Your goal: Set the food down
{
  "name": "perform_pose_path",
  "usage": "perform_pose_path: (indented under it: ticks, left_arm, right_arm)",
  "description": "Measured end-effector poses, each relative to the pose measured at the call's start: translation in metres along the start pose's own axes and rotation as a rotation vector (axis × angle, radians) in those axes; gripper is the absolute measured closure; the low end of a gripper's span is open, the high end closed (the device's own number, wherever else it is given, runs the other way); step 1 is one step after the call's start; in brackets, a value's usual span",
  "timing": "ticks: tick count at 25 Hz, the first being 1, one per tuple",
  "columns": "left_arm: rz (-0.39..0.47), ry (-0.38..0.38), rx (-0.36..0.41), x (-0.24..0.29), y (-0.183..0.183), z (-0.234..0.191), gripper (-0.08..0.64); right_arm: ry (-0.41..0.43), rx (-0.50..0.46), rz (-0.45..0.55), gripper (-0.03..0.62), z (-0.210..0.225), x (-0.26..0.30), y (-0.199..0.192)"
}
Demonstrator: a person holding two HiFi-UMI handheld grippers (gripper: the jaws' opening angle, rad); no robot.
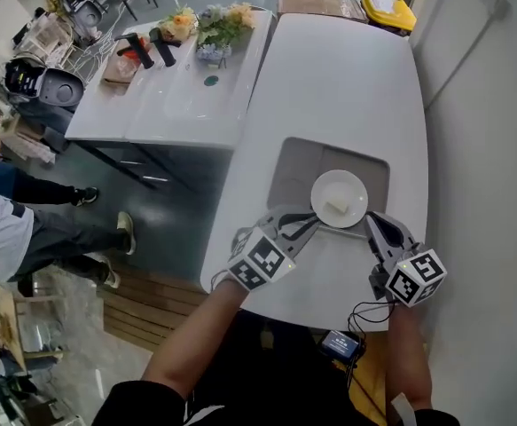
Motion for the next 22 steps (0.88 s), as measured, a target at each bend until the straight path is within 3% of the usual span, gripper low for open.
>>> perform_pose_path:
  ticks: [4, 11, 17, 22]
  left_arm:
    - [0.141, -0.034, -0.079, -0.044, -0.004, 0.042, 0.526]
    - [0.148, -0.086, -0.165, -0.102, -0.030, 0.094, 0.532]
    - [0.144, -0.219, -0.250, -0.135, -0.054, 0.125, 0.535]
    - [0.153, -0.321, -0.256, -0.181, -0.051, 0.149, 0.535]
  right_arm:
    - [0.076, 0.029, 0.091, 0.588, -0.049, -0.030, -0.018]
    - [0.156, 0.004, 0.133, 0.589, -0.116, -0.059, -0.045]
    - [0.111, -0.036, 0.172, 0.589, -0.176, -0.075, -0.042]
    - [0.050, -0.028, 0.169, 0.589, -0.238, -0.098, -0.045]
Point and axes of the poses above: the fingertips, and each gripper's own axes: x forward along the fingers, z to its right, y out of its top, the point moved 9 cm from there along -x, backward along the fingers, and after that the axes turned 3 degrees about z, right-handed, at the moved point
